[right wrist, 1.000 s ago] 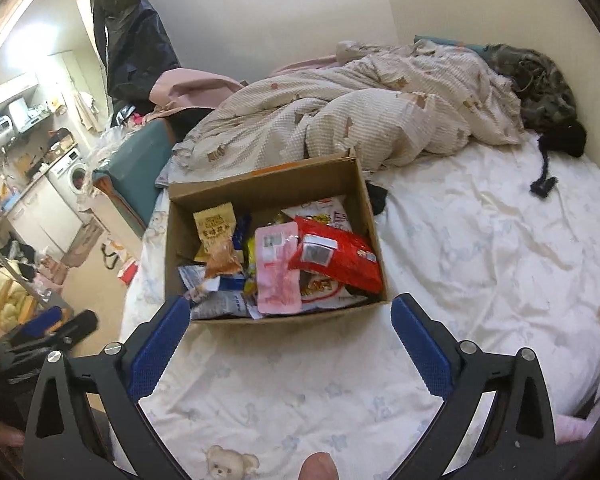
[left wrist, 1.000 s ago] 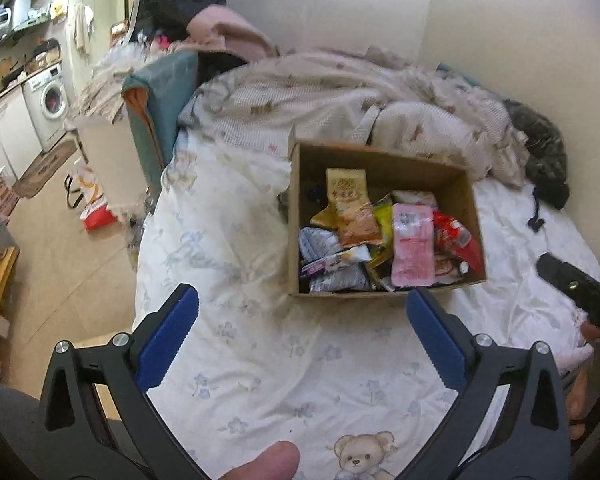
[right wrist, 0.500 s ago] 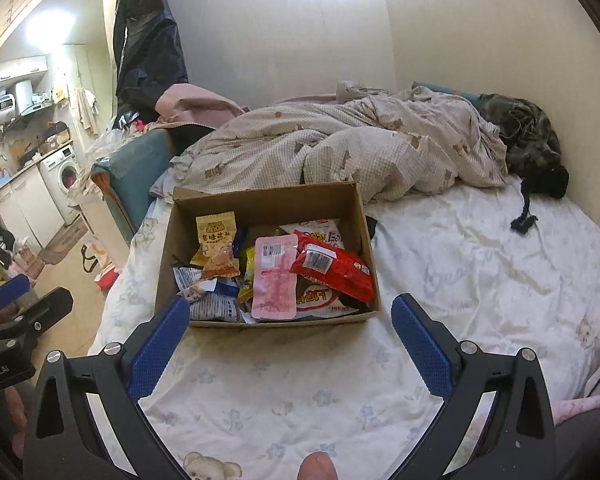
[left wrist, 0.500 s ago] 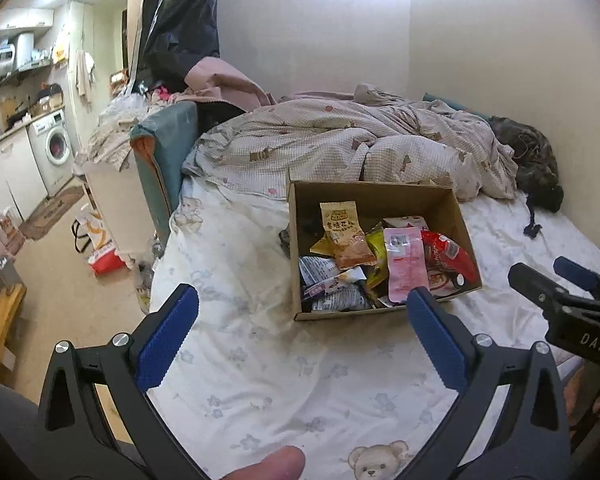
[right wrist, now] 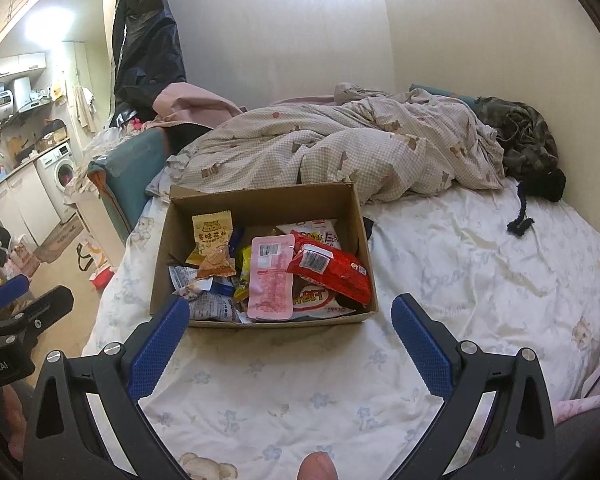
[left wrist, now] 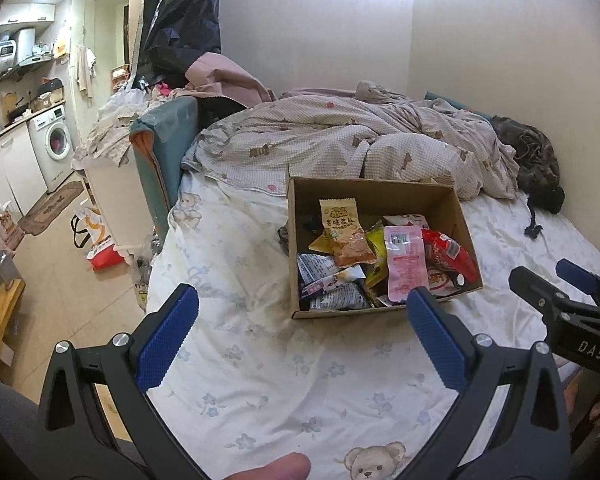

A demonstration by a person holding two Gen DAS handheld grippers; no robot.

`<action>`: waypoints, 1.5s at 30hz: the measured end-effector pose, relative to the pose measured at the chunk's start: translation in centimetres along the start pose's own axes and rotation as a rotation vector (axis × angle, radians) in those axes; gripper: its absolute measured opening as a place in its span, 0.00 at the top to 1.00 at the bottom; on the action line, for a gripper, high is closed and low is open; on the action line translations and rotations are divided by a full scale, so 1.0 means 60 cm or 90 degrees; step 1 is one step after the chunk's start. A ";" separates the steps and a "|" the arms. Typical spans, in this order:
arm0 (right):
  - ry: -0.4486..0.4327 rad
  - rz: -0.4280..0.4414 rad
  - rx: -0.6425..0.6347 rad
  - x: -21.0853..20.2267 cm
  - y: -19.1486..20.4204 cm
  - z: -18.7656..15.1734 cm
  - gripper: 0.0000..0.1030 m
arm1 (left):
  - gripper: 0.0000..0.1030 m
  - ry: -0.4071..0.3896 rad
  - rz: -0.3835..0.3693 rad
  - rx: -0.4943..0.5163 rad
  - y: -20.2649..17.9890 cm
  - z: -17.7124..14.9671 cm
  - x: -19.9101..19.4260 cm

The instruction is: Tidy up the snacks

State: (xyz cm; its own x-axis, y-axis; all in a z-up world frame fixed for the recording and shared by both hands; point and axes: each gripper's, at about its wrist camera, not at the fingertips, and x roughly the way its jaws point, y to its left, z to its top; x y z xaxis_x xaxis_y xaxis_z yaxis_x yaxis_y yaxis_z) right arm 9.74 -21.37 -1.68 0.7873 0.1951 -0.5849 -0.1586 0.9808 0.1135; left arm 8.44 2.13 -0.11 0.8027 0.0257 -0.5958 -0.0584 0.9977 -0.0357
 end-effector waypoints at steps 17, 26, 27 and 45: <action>-0.005 -0.012 0.011 -0.002 -0.008 0.003 0.00 | 0.00 0.009 -0.004 -0.011 0.004 0.002 0.007; -0.007 -0.013 0.011 -0.002 -0.009 0.003 0.00 | 0.00 0.010 -0.005 -0.010 0.005 0.002 0.005; -0.006 -0.013 0.011 -0.002 -0.009 0.003 0.00 | 0.00 0.009 -0.005 -0.010 0.005 0.001 0.006; -0.005 -0.014 0.009 -0.002 -0.010 0.003 0.00 | 0.00 0.031 -0.009 -0.016 0.004 -0.006 0.022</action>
State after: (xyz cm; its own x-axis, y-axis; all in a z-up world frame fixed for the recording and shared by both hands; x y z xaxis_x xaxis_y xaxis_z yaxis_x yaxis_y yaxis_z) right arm 9.87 -21.96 -1.52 0.7948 0.1727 -0.5818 -0.1324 0.9849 0.1115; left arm 9.30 2.38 -1.20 0.7737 0.0075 -0.6335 -0.0623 0.9960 -0.0643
